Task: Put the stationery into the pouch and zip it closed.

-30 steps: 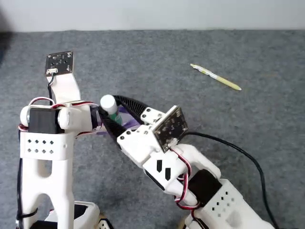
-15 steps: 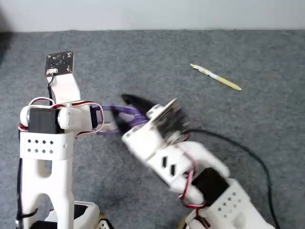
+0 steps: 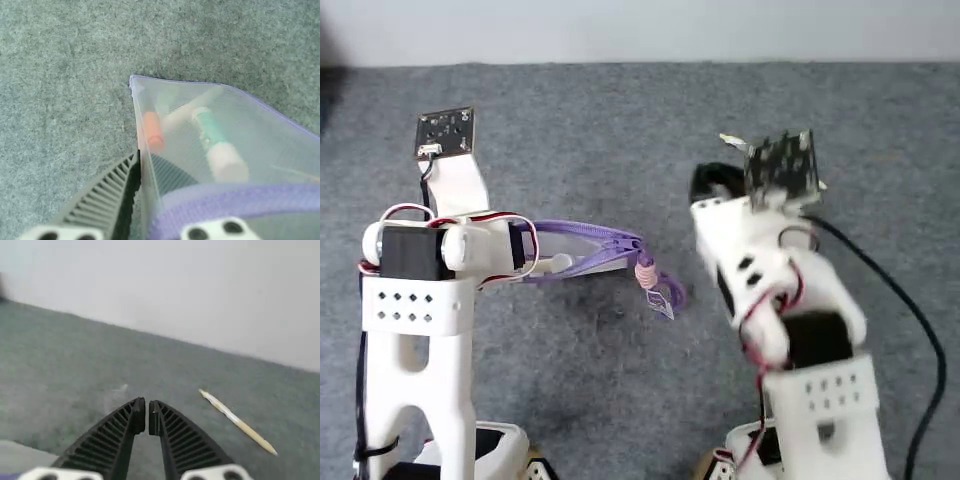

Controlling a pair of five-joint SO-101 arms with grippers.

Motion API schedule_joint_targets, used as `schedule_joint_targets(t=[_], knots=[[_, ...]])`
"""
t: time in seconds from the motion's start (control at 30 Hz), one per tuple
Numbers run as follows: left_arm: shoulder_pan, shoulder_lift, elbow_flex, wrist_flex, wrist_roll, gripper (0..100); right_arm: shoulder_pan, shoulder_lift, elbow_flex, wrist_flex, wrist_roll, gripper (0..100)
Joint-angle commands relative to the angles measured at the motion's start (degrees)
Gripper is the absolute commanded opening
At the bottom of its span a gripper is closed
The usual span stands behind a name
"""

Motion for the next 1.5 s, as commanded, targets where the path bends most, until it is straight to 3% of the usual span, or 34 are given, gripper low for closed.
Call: schedule_joint_targets(t=[0.0,0.33,0.63,0.77,0.9,1.27,1.47], knots=[[0.0,0.26,0.22,0.18,0.35,1,4.53,10.15,-8.35,3.38,1.32,1.4],[0.18,0.35,0.22,-0.26,0.35,1,11.65,49.45,-40.97,17.54,10.02,1.9],[0.18,0.35,0.22,-1.76,0.35,1,12.35,75.91,-66.02,19.47,26.37,2.5],[0.0,0.35,0.22,-1.76,0.35,1,12.35,86.73,-75.25,19.03,32.88,14.2],[0.35,0.53,0.22,-1.76,0.35,1,12.44,96.84,-85.19,19.21,33.93,22.9],[0.44,0.7,0.22,-1.76,0.35,1,12.79,119.43,-114.37,19.12,34.11,22.9],[0.44,0.7,0.22,-1.76,0.35,1,12.79,126.46,-122.02,18.95,34.11,22.8]])
